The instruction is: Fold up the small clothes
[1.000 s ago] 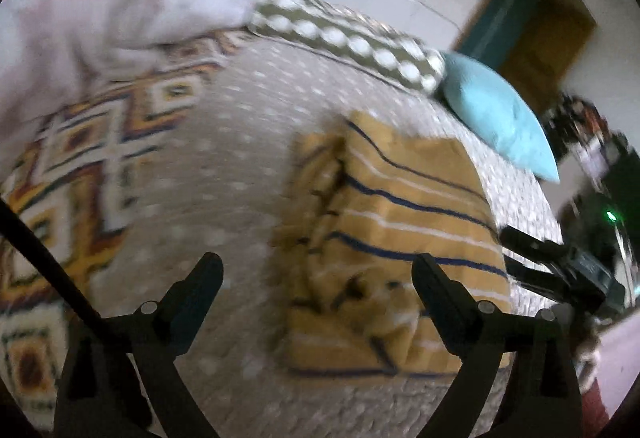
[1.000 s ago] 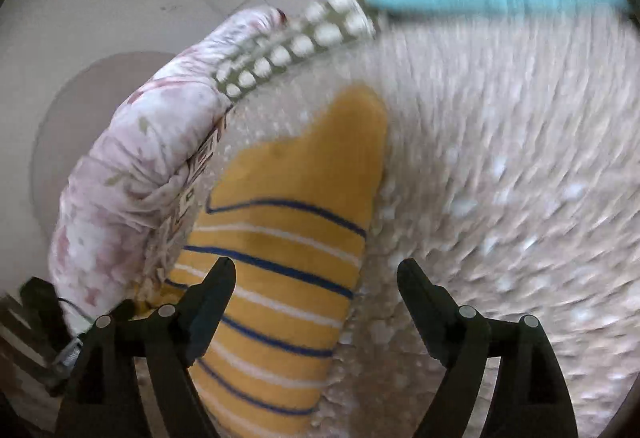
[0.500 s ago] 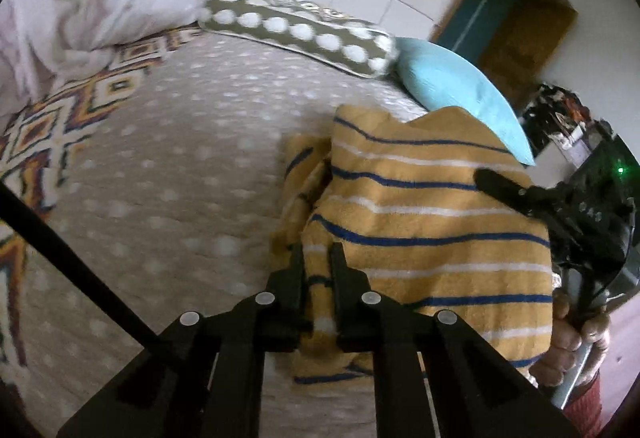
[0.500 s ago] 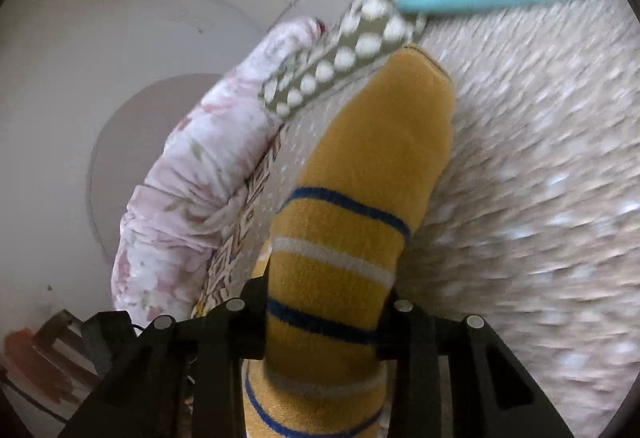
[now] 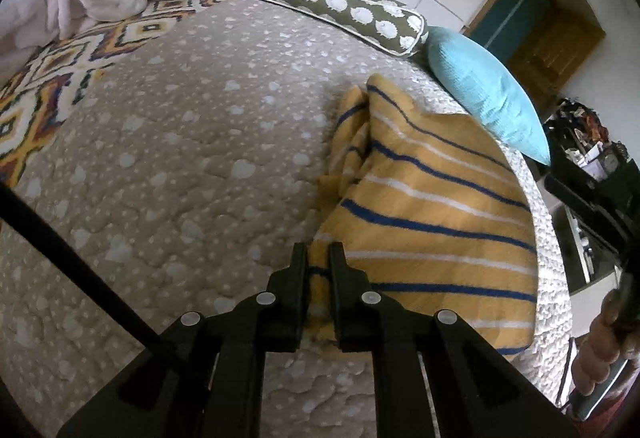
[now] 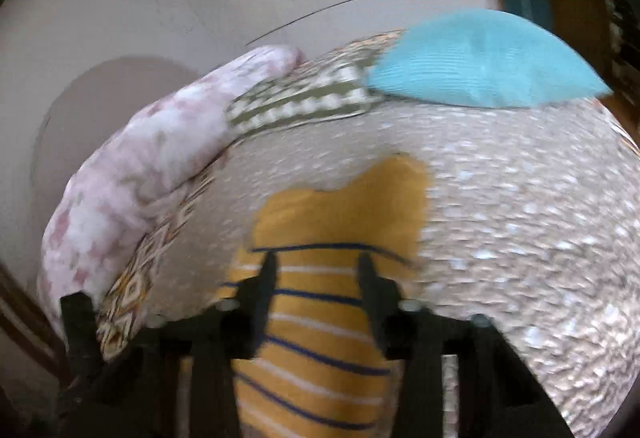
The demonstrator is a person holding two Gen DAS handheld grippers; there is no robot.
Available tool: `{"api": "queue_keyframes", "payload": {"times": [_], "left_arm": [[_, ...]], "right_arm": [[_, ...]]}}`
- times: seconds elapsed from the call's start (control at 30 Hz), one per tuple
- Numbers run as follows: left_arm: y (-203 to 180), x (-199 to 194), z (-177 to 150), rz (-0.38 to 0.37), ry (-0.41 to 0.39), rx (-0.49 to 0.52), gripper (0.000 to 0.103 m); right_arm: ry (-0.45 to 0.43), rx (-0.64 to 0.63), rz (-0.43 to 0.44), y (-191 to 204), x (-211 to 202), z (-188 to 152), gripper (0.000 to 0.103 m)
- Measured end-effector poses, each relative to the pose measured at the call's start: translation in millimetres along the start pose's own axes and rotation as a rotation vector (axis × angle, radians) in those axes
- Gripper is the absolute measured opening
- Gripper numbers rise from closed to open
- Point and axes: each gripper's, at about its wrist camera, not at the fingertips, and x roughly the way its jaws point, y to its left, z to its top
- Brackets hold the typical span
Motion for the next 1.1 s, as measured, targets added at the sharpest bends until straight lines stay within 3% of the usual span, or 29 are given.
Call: {"api": "queue_keyframes", "payload": {"times": [0.1, 0.2, 0.3, 0.33, 0.4, 0.47, 0.57, 0.63, 0.7, 0.73, 0.8, 0.87, 0.93, 1.0, 1.1], "left_arm": [[3, 2, -1, 0.005, -0.003, -0.008, 0.011], [3, -1, -2, 0.014, -0.008, -0.005, 0.011], [6, -11, -6, 0.052, -0.013, 0.000, 0.019], [9, -20, -9, 0.063, -0.027, 0.008, 0.023], [12, -35, -15, 0.080, -0.051, 0.019, 0.049], [13, -48, -20, 0.100, -0.084, 0.028, 0.058], [9, -64, -30, 0.140, -0.106, 0.059, 0.065], [3, -73, -38, 0.149, -0.115, 0.066, 0.073], [0, -77, -46, 0.150, -0.120, 0.065, 0.077], [-4, -80, -51, 0.151, -0.118, 0.068, 0.077], [-13, -80, -58, 0.153, -0.110, 0.090, 0.078], [-23, -79, -64, 0.160, -0.109, 0.118, 0.079], [-34, -74, -70, 0.176, -0.109, 0.149, 0.080], [-40, -69, -75, 0.191, -0.091, 0.161, 0.080], [-46, -63, -80, 0.180, -0.065, 0.153, 0.080]], "right_arm": [[0.084, -0.026, 0.025, 24, 42, -2, 0.026], [0.203, -0.012, 0.022, 39, 110, -11, 0.026], [0.227, -0.014, 0.000, 52, 141, -20, 0.028], [0.227, -0.016, -0.002, 55, 140, -19, 0.031], [0.215, -0.029, 0.039, 57, 124, -16, 0.032], [0.131, -0.012, 0.086, 49, 85, -15, 0.031], [0.051, 0.000, 0.049, 32, 32, -34, 0.031], [0.081, 0.007, 0.017, 17, 18, -59, 0.031], [0.178, 0.020, 0.003, 2, 19, -85, 0.033], [0.185, 0.028, 0.013, -4, 12, -96, 0.033], [0.116, 0.030, 0.026, -12, -18, -105, 0.033], [0.037, 0.035, -0.029, -22, -48, -107, 0.037], [-0.018, 0.037, -0.151, -38, -68, -105, 0.057], [-0.015, 0.024, -0.314, -62, -75, -104, 0.059], [0.007, 0.020, -0.460, -98, -77, -107, 0.059]]}}
